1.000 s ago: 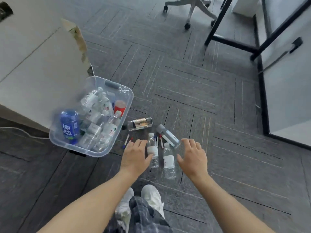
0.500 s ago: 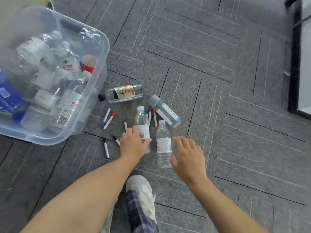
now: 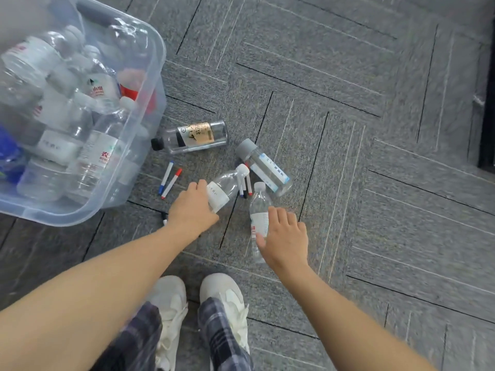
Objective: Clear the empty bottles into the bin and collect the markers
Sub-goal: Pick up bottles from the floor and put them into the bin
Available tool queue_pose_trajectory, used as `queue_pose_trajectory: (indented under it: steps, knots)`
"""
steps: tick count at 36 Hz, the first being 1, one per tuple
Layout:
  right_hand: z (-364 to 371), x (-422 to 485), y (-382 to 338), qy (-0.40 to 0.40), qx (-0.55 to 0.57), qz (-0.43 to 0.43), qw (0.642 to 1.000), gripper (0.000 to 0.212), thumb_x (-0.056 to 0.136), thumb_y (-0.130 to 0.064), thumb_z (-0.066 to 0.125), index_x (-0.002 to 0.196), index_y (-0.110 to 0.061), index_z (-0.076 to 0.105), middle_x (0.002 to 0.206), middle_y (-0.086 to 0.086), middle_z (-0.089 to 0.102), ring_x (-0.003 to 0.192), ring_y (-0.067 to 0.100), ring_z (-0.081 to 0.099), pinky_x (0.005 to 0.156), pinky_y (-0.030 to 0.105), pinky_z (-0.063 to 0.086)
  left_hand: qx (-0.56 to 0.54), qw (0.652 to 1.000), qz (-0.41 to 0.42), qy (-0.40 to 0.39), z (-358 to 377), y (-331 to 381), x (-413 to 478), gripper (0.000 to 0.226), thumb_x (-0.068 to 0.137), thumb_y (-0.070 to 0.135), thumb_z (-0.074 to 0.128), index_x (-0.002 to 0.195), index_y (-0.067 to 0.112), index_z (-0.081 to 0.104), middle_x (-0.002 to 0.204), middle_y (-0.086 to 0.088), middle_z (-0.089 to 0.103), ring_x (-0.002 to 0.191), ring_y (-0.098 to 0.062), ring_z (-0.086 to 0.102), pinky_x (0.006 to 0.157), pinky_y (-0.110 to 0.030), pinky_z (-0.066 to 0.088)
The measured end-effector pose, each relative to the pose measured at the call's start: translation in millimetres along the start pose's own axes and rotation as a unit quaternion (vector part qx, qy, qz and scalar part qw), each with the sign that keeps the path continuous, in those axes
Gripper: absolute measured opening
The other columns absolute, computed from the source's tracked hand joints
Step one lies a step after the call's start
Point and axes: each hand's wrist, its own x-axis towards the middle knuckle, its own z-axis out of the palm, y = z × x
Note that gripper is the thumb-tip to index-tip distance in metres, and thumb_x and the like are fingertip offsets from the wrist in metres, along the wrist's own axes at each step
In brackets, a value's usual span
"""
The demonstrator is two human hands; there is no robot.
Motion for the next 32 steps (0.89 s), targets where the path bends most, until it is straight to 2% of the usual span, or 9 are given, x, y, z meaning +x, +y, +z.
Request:
queue_pose_trajectory:
  steps: [3, 8, 14, 20, 23, 28, 32]
  knots:
    - [14.8, 6.6, -11.1, -0.025, 0.034, 0.052, 0.998, 0.068, 0.093, -0.049, 0.045, 0.147, -0.015, 0.021, 0.142, 0.004, 0.041, 0.127, 0.028, 0.040, 0.100, 0.043, 0.037, 0.035, 0.998, 0.042, 0.017, -15.2, -13.9, -11.4, 0.058, 0.069, 0.029, 0.076, 0.112, 0.014, 0.040, 0.109, -0.008, 0.049, 0.093, -0.029, 0.052, 0.071, -0.043, 0.051]
    - [36.3, 17.4, -23.6, -0.053, 0.099, 0.122, 0.986, 0.092, 0.088, -0.049, 0.058, 0.153, -0.012, 0.003, 0.146, 0.010, 0.035, 0.130, 0.031, 0.039, 0.102, 0.044, 0.040, 0.047, 0.996, 0.068, 0.027, -27.2, -31.6, -25.9, 0.059, 0.072, 0.024, 0.075, 0.120, 0.015, 0.042, 0.111, -0.007, 0.050, 0.093, -0.028, 0.048, 0.073, -0.041, 0.050]
    - [40.6, 23.8, -28.4, -0.062, 0.158, 0.143, 0.975, 0.096, 0.086, -0.032, 0.064, 0.152, -0.024, -0.004, 0.142, 0.010, 0.036, 0.114, 0.030, 0.049, 0.081, 0.039, 0.049, 0.061, 0.995, 0.075, 0.016, -28.7, -36.7, -39.2, 0.066, 0.074, 0.029, 0.074, 0.128, 0.017, 0.038, 0.119, -0.005, 0.048, 0.098, -0.028, 0.047, 0.077, -0.039, 0.047]
    - [15.2, 2.8, -29.3, -0.035, 0.144, 0.130, 0.980, 0.093, 0.082, -0.033, 0.066, 0.151, -0.028, 0.004, 0.131, 0.005, 0.045, 0.104, 0.024, 0.053, 0.081, 0.043, 0.054, 0.001, 0.994, 0.097, 0.046, -51.5, -23.0, -59.2, 0.067, 0.076, 0.028, 0.072, 0.132, 0.020, 0.037, 0.119, -0.002, 0.049, 0.098, -0.025, 0.046, 0.080, -0.041, 0.051]
    - [-8.1, -12.2, -36.0, -0.030, 0.152, 0.116, 0.981, 0.094, 0.082, -0.033, 0.068, 0.151, -0.029, 0.004, 0.132, 0.005, 0.045, 0.102, 0.022, 0.055, 0.081, 0.041, 0.056, -0.027, 0.992, 0.106, 0.069, -78.1, -15.5, -75.1, 0.066, 0.077, 0.029, 0.071, 0.133, 0.021, 0.037, 0.120, 0.001, 0.048, 0.098, -0.022, 0.046, 0.080, -0.040, 0.051]
    - [-59.1, -33.8, -63.1, -0.009, 0.154, 0.033, 0.987, 0.090, 0.080, -0.025, 0.066, 0.147, -0.033, 0.008, 0.130, 0.004, 0.048, 0.097, 0.021, 0.059, 0.072, 0.038, 0.059, -0.046, 0.986, 0.106, 0.124, -139.8, -22.1, -108.8, 0.068, 0.078, 0.034, 0.071, 0.135, 0.024, 0.036, 0.121, 0.004, 0.048, 0.103, -0.019, 0.049, 0.083, -0.034, 0.049]
    - [-108.3, -44.9, -92.2, 0.024, 0.136, -0.020, 0.990, 0.086, 0.080, -0.025, 0.061, 0.148, -0.030, 0.009, 0.135, 0.003, 0.045, 0.104, 0.024, 0.056, 0.076, 0.039, 0.056, -0.070, 0.982, 0.065, 0.163, -189.4, -53.2, -130.2, 0.072, 0.076, 0.033, 0.073, 0.137, 0.023, 0.037, 0.127, 0.002, 0.048, 0.113, -0.022, 0.048, 0.093, -0.038, 0.047]
